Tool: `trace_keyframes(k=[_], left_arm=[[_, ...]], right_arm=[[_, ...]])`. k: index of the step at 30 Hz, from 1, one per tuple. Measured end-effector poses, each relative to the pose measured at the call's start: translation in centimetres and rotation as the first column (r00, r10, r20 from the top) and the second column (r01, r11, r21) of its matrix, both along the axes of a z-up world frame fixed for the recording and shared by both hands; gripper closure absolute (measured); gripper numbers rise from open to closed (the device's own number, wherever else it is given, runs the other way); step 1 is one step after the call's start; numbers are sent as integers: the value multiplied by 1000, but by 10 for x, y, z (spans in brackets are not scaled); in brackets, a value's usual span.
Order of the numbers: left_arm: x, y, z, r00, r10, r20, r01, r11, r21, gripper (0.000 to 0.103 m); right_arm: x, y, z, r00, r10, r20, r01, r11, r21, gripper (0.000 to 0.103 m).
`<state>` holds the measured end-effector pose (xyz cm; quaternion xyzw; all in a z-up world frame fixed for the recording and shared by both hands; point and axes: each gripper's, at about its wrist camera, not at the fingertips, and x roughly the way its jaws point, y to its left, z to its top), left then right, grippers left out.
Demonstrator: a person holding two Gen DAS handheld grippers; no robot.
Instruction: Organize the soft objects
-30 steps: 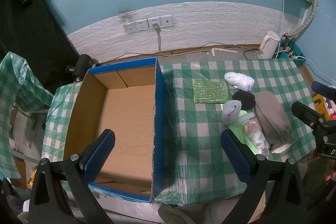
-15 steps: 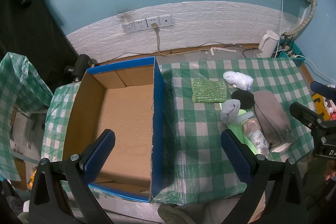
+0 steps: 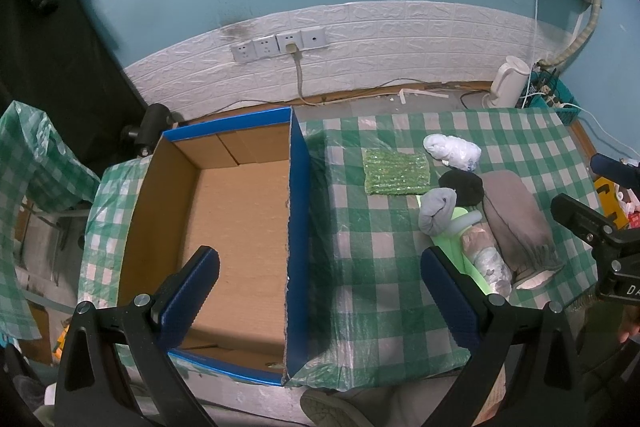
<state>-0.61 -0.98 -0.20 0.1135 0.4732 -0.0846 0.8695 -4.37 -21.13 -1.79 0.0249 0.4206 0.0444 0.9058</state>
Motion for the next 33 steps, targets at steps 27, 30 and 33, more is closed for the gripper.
trace_keyframes(k=[27,30,33], left_arm=[[19,-24,-35,994,-31,-101,34,999,26,2],[21,-31,-42,993,-43,-111,47,998,40,2],[23,-39,-49,990,-59,-125,66,997,50,2]], right_arm=[[13,-32,-25,993,-86,-75,84,996,-24,3],[17,-43,-35,987,-116,-109,113,993,-30,3],[22,-52,-46,979,-138,-147,136,990,-24,3]])
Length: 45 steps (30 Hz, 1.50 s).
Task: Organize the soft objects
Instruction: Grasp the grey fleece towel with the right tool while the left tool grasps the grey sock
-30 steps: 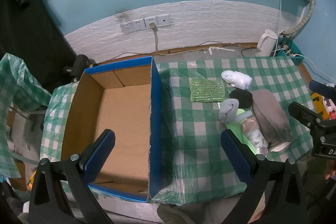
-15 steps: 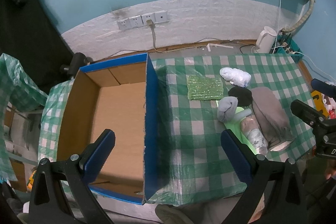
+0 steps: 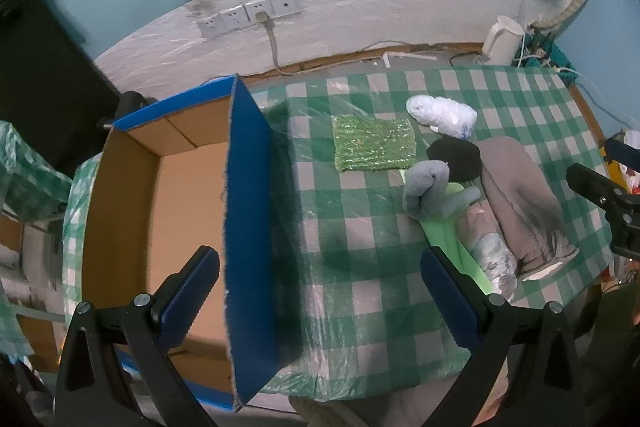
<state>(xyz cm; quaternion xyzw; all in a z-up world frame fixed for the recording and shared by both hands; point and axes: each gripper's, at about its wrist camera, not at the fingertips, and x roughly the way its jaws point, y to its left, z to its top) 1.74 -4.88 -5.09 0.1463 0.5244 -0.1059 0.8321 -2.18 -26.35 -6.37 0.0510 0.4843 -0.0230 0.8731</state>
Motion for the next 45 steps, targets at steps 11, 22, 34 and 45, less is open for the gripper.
trace_keyframes(k=[11,22,34,45], left_arm=[[18,-23,-33,997,-30,-70,32,999,22,2],[32,-45,-65,991,-49,-120,53,998,30,2],[41,-62,-90,982,-57,-178,62,998,22,2],[55,-78,-101,979,-58,-193,57,998,-11,2]], right_arm=[[14,-18,-42,992,-48,-117,49,999,6,3],[25,-29,-93,967,-70,-243,64,997,-35,3],[29,-25,-133,939,-46,-341,32,998,-47,7],[35,-35,-144,937,56,-344,-23,995,97,55]])
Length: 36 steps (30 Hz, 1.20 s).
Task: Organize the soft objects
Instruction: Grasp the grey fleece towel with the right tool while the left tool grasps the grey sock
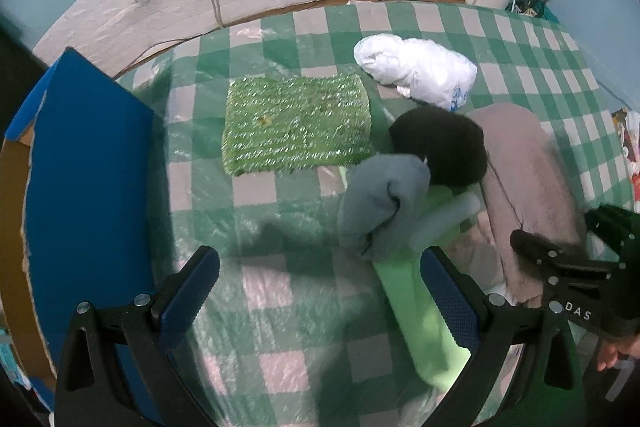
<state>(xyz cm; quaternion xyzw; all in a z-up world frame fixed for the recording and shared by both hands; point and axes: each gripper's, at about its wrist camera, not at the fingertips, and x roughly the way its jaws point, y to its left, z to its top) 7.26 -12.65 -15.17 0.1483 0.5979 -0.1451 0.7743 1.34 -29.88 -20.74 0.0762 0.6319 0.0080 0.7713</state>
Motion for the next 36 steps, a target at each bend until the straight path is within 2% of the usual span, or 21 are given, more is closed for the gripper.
trace_keyframes(k=[1,4,13,16,17,18,19,21,24,36], left_arm=[[2,-2,-1,1000,2,0,-2,1000,-5,2],[9,-8,-3,1000,2,4,-2,1000,-15,2],[20,-28,-12,999,-31,22,32,999,-9,3],[18,-29,-11,999,-35,33,36,999,-25,23],[18,-29,-12,999,-35,34,36,999,-25,33],[19,-29,-14,999,-31,29,32,999,-20,41],[17,-29,-14,999,-27,23,28,999,-19,44],[18,-27,-16,1000,-16,2,16,999,-46,62],[17,-23,-14,1000,3,-6,-3,997,-74,74],[1,-4,16,999,8,47,-4,997,-79,77]], right_arm=[[1,-1,2,1000,4,7,-4,1000,13,63],[4,-5,11,999,16,37,-15,1000,-17,72],[4,-19,21,997,-17,72,18,1000,-15,73],[9,-26,23,997,-31,75,31,1000,0,73],[10,-24,22,996,-35,76,35,999,3,73],[6,-23,21,996,-38,78,37,999,6,73],[7,-24,22,996,-38,80,38,999,8,73],[4,-20,22,995,-41,86,40,999,11,73],[1,-23,27,994,-43,97,42,999,14,73],[-9,-29,59,986,-51,159,50,999,13,73]])
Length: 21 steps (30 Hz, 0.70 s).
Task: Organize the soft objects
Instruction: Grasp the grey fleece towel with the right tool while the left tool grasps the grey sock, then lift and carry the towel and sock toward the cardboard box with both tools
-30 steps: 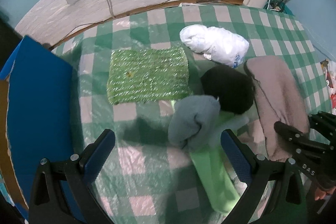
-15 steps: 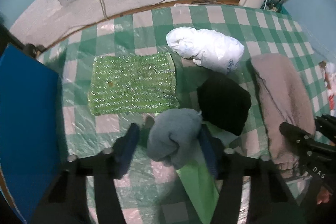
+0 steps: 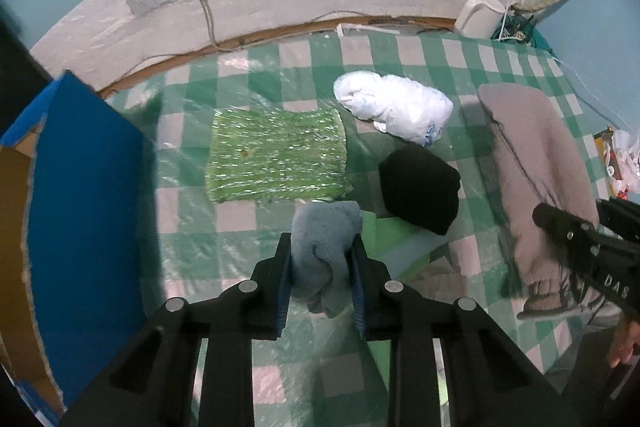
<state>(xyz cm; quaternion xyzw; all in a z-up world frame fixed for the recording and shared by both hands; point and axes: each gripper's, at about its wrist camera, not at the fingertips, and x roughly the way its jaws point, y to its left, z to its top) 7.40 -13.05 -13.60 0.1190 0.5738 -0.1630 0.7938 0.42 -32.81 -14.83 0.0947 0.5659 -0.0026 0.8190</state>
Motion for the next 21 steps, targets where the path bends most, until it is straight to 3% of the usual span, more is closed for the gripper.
trace_keyframes(k=[21], left_arm=[[-33,59,63,994,42,102,-47,998,51,77]], right_arm=[[0,46,60,993,76,88,-79,996,31,73]])
